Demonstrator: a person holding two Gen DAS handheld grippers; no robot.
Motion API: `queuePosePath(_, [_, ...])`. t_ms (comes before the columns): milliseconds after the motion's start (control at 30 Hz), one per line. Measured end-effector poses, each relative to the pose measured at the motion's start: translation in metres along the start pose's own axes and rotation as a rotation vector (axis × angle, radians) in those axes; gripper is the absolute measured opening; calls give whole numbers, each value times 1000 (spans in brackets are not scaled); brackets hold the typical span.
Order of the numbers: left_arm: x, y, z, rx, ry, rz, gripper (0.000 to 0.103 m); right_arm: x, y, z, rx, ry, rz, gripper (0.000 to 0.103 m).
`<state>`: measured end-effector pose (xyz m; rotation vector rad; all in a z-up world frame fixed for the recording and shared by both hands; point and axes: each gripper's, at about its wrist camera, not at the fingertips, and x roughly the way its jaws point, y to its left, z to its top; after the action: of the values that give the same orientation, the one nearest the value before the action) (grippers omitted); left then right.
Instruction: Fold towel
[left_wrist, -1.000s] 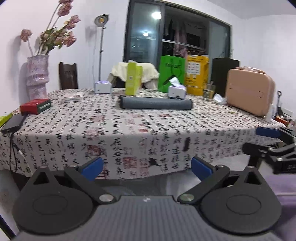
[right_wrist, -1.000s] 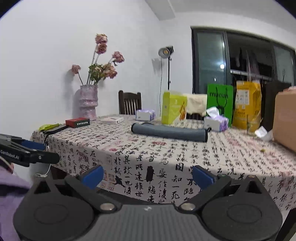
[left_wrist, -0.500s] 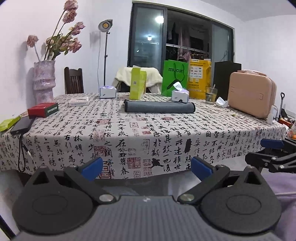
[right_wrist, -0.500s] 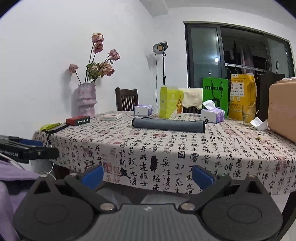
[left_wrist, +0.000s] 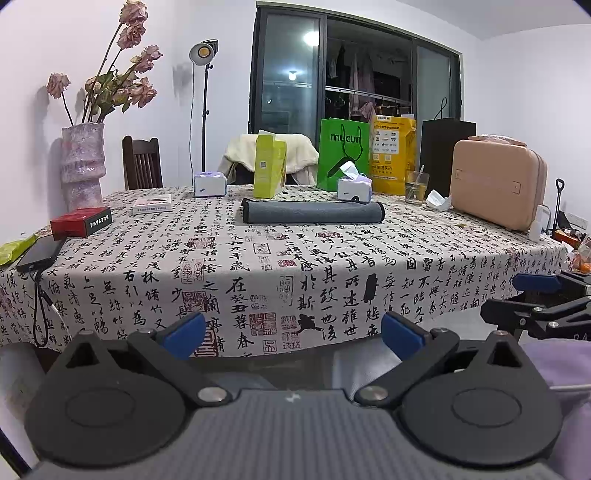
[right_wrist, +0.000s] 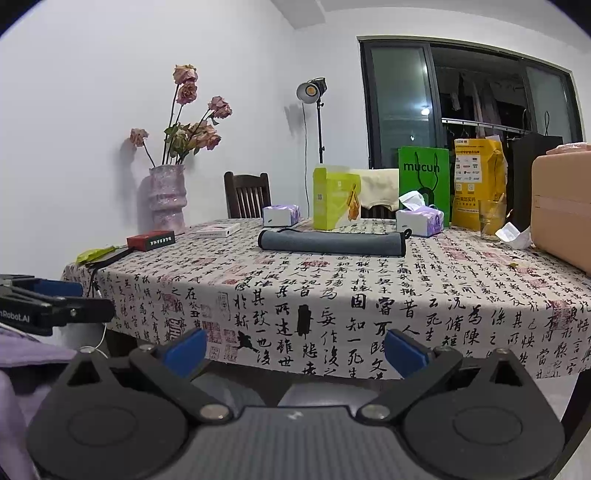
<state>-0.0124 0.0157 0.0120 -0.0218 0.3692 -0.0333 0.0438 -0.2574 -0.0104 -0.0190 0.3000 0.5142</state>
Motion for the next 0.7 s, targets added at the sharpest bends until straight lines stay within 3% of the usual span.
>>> queuePosePath(700, [0, 0, 0, 3, -1, 0, 103, 0, 2, 0, -6, -4, -1, 103])
